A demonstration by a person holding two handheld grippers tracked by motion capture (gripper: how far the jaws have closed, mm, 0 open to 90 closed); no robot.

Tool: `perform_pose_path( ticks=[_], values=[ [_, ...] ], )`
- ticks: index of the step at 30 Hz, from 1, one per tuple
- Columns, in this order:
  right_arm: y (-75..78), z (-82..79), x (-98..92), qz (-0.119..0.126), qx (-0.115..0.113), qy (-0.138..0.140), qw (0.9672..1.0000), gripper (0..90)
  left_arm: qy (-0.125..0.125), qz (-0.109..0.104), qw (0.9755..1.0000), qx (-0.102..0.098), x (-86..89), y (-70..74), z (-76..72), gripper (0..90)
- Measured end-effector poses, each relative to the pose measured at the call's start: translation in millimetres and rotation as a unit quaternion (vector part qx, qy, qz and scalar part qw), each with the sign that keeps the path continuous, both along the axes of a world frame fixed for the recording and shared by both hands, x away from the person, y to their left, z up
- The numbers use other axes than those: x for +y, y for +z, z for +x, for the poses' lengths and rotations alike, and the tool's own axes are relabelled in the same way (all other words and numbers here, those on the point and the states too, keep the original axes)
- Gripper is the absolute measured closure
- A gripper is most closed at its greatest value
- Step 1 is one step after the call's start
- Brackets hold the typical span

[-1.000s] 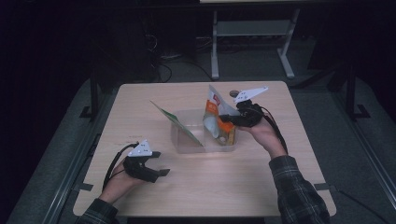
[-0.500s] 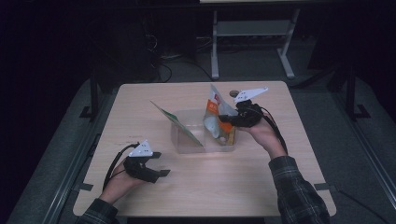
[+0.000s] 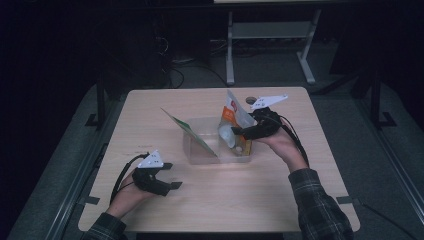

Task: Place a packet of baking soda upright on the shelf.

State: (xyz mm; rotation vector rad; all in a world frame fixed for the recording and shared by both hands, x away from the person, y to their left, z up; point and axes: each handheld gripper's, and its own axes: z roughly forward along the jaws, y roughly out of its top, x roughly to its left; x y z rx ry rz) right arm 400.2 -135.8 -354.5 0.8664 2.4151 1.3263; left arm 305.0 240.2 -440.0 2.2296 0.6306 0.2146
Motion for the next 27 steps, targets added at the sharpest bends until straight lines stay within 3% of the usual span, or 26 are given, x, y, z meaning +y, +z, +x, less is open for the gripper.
perform_pose_path(
  ticks=[7, 17, 24, 27],
  values=[
    [5.0, -7.6, -6.4, -0.005, -0.016, 0.001, 0.9999, 25.2, 0.0, -0.001, 1.0, 0.0, -0.2, -0.2, -0.1, 20.8],
    [13.8, -28.3, -24.4, 0.013, -0.041, -0.001, 0.9991, 25.0, 0.002, -0.001, 1.0, 0.001, 0.0, -0.2, 0.1, 20.8],
    [5.6, -51.5, -41.8, 0.026, -0.049, -0.013, 0.9984, 25.1, 0.0, -0.007, 1.0, 0.002, -1.1, -0.7, -1.3, 20.8],
    [2.1, -56.0, -45.8, 0.02, -0.047, -0.014, 0.9986, 25.1, -0.001, -0.007, 1.0, 0.0, -1.1, 0.0, -2.1, 20.8]
  ],
)
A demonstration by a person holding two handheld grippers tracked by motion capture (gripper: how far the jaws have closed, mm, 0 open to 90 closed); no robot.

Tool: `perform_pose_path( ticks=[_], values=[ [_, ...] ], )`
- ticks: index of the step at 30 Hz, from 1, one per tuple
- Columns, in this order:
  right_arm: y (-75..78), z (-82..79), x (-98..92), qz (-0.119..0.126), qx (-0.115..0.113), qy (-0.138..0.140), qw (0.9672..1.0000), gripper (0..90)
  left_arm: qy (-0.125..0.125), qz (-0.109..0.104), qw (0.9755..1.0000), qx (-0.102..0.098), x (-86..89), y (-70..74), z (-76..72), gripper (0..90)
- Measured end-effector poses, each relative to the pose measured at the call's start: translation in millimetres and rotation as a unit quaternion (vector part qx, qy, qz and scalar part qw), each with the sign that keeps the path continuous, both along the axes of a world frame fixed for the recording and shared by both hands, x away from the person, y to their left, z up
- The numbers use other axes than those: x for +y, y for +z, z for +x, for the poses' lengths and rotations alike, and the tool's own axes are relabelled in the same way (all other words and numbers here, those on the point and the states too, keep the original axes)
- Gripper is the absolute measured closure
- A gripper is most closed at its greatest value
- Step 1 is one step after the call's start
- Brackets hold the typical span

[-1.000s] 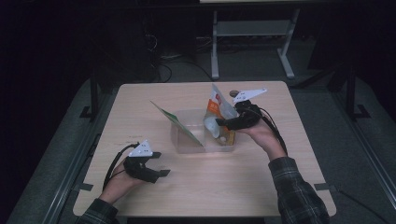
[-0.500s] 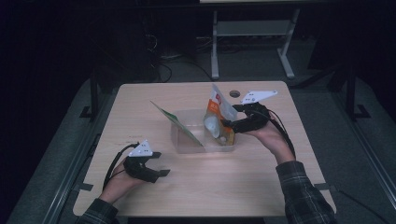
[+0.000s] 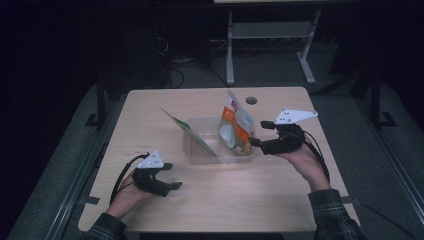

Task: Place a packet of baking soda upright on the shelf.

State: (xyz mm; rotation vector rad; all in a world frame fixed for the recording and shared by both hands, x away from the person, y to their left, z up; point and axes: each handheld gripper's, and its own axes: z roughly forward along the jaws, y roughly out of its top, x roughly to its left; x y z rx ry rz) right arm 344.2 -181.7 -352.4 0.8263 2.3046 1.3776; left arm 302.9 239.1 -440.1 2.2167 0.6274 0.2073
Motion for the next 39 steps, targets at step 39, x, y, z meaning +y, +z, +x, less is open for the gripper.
perform_pose_path(
  ticks=[39],
  values=[
    [-92.6, -80.4, -11.7, -0.109, 0.085, 0.038, 0.9897, 23.3, -0.04, 0.041, 0.9975, 0.041, 6.7, -13.5, -34.0, 20.9]
  ],
)
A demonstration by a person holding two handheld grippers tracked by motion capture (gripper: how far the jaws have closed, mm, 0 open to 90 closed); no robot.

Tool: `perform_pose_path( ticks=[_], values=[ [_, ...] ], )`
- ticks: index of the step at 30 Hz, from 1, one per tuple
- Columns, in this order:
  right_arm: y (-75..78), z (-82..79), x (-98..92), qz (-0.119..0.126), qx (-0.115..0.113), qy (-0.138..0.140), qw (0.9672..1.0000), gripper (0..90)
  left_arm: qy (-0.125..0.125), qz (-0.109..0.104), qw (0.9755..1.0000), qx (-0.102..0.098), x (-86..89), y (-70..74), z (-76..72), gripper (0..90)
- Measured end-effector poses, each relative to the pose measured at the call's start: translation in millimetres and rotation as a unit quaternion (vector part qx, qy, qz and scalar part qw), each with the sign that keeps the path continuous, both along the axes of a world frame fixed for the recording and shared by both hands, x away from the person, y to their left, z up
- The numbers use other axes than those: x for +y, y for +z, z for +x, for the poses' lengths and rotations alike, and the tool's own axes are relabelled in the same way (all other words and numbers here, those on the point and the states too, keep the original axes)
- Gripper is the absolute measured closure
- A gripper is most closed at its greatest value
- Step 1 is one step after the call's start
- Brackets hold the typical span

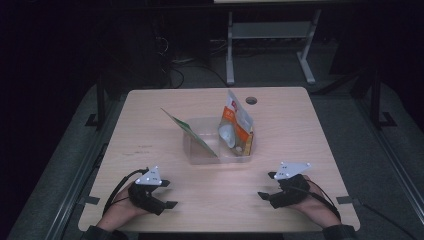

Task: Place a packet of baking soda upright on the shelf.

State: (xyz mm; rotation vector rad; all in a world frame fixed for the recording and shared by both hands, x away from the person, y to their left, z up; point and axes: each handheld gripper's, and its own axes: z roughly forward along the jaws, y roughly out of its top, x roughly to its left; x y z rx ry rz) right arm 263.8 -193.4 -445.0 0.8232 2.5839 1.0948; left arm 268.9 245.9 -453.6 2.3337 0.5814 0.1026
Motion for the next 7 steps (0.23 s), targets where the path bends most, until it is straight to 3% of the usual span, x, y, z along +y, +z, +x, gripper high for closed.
perform_pose_path(
  ticks=[7],
  values=[
    [1.1, -0.3, -0.8, 0.007, -0.002, 0.0, 1.0, 23.3, -0.004, 0.002, 1.0, -0.002, -0.8, 0.1, 0.8, 20.9]
  ],
)
